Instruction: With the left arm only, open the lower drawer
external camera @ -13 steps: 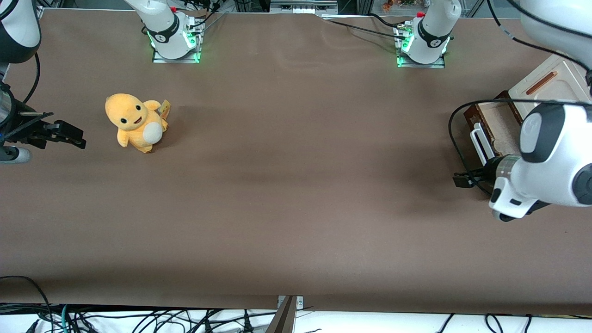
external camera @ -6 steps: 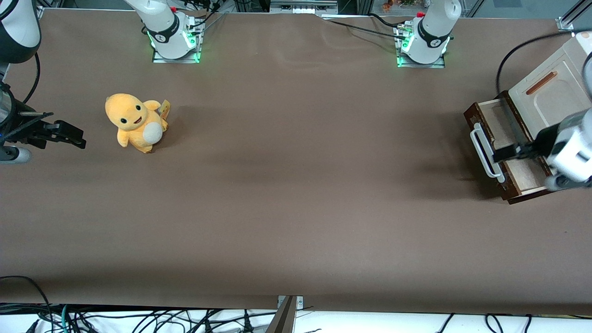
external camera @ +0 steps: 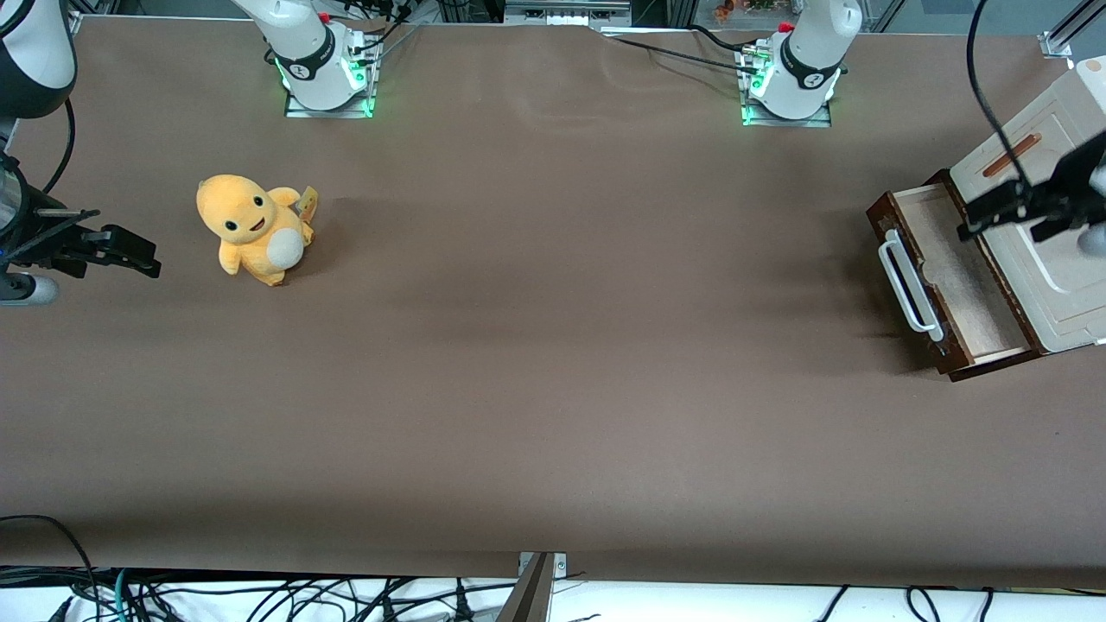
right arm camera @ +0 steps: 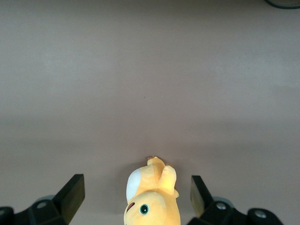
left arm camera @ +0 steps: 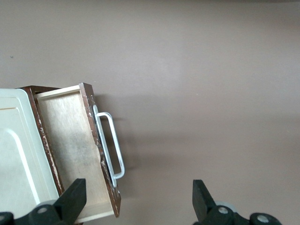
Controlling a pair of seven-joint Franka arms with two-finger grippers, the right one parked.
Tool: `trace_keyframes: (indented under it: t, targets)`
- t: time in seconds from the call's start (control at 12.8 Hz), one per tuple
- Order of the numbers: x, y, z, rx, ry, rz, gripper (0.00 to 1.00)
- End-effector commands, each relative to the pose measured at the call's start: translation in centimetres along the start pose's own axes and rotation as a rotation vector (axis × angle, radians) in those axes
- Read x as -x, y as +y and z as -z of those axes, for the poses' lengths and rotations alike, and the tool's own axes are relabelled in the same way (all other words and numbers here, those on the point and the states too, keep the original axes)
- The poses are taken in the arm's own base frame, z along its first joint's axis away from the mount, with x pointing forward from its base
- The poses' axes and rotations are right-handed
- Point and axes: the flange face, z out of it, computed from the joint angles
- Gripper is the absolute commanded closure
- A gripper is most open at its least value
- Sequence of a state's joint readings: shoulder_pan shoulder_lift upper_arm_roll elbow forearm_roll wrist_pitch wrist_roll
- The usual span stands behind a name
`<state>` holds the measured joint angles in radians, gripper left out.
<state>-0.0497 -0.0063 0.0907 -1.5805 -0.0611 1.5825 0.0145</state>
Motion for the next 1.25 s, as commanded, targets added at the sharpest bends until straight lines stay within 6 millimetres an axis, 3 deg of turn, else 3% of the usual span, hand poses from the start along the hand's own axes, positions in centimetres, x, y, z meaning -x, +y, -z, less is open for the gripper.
trace_keyframes:
  t: [0.0,0.39,0.7,1.17]
  targets:
    - [1.9,1.0,-0.3,0.011,-0.049,-0.042,0.0]
    - [1.7,-0.3,-0.7,-0.022,-0.063,-0.03,0.0]
    - [0.8,-0.3,-2.3,-0.035,-0.091,-0.032,0.0]
    - [0.7,-0.5,-2.5,-0.034,-0.094,-0.026,0.0]
